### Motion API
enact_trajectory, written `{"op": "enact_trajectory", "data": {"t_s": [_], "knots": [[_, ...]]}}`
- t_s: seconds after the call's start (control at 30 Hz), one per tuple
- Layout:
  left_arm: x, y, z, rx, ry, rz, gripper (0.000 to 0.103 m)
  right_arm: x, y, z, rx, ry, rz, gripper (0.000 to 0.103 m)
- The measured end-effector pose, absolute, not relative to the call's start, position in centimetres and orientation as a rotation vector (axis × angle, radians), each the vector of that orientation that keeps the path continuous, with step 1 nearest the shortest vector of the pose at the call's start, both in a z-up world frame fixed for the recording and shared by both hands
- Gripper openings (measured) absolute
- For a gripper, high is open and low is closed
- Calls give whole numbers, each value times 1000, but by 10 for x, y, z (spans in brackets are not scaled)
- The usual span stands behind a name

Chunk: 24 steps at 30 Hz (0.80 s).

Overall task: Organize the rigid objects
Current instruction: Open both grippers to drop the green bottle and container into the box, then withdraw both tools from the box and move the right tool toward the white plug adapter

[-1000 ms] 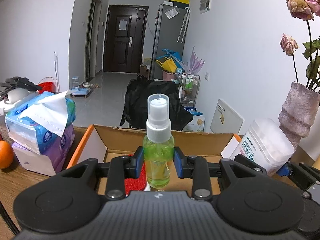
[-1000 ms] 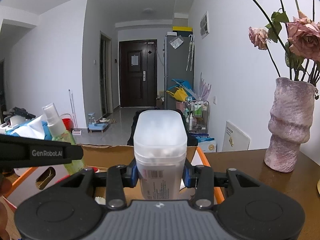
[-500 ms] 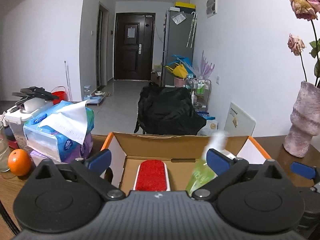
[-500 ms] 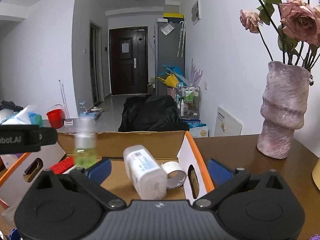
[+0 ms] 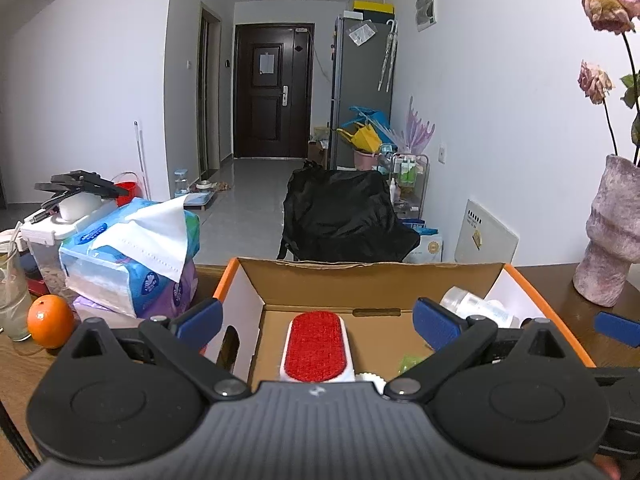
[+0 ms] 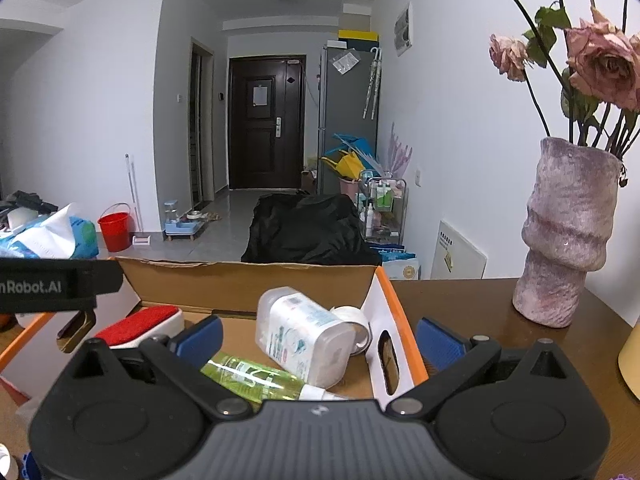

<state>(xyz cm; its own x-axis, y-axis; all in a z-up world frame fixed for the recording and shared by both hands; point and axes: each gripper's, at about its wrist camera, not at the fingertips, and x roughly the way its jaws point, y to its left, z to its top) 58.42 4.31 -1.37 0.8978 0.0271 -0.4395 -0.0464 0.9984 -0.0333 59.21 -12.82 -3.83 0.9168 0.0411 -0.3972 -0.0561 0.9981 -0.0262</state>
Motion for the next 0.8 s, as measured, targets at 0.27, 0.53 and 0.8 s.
{"op": "enact_trajectory", "data": {"t_s": [0.27, 0.53, 0.8], "knots": [[560, 49, -8, -45, 416, 38, 103, 567, -131, -33, -62, 392, 87, 103], [530, 52, -10, -49, 411, 34, 103, 534, -137, -29, -88, 375, 105, 103], [502, 57, -14, -39, 420, 38, 103, 499, -146, -29, -96, 375, 114, 103]]}}
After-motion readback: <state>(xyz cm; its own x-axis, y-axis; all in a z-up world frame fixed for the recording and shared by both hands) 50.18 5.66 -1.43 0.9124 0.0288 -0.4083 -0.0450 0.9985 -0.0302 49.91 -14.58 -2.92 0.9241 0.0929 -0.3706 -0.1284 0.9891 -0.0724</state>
